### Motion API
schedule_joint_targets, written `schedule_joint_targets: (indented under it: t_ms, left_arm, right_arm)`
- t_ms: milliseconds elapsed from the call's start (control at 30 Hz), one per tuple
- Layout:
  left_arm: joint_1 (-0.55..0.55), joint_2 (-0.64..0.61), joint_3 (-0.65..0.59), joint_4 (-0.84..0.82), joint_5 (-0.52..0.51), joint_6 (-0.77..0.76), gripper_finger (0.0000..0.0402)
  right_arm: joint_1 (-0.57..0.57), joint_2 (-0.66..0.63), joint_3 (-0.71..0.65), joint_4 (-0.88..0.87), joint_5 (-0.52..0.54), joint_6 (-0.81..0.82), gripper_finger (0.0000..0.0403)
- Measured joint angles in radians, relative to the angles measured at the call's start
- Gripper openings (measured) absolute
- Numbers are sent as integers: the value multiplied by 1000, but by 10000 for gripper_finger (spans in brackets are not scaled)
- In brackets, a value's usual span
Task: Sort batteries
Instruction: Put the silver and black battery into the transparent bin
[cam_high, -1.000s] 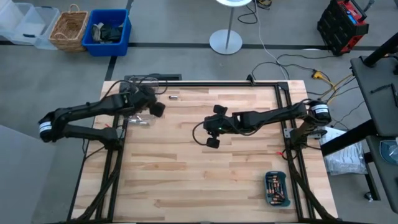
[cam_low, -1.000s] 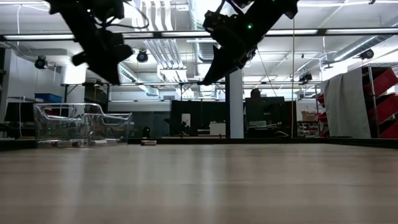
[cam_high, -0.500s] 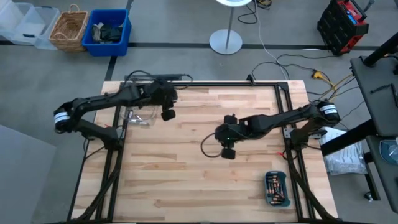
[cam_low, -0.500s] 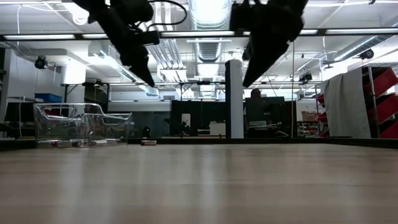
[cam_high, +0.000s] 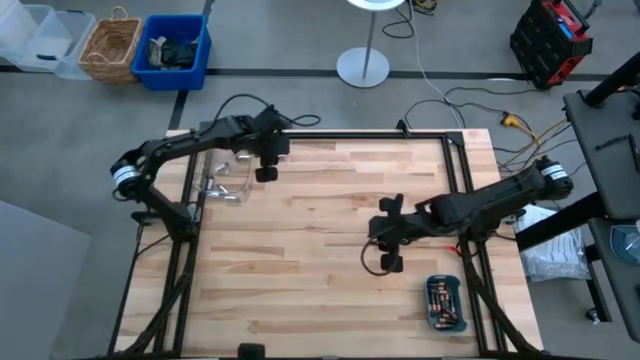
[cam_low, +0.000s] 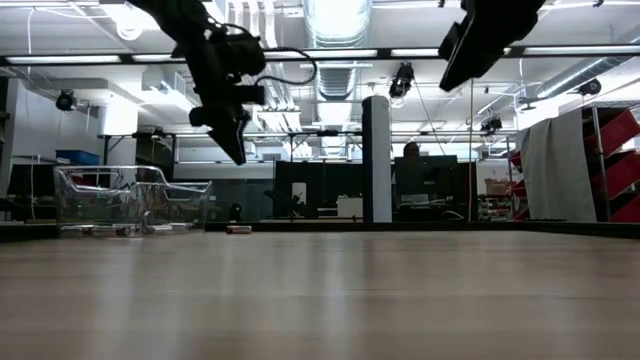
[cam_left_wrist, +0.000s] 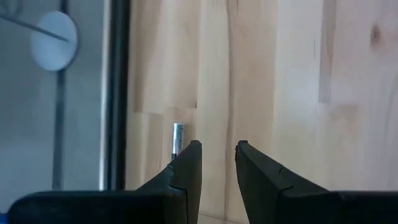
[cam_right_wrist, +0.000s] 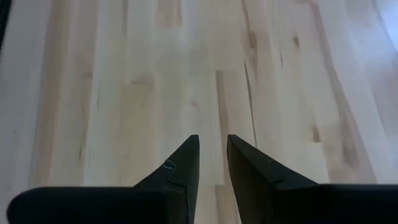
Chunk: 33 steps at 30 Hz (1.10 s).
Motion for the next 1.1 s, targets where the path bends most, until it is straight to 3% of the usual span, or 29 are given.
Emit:
schedule_joint_targets:
  t_ms: [400, 1100]
  left_arm:
    - [53, 154, 99, -57, 11, 76, 78]
    - [112, 284, 82, -29, 27, 97, 78]
  right_arm:
    - [6, -8, -31, 26, 9, 1, 91]
    - [6, -1, -37, 73, 10, -22, 98]
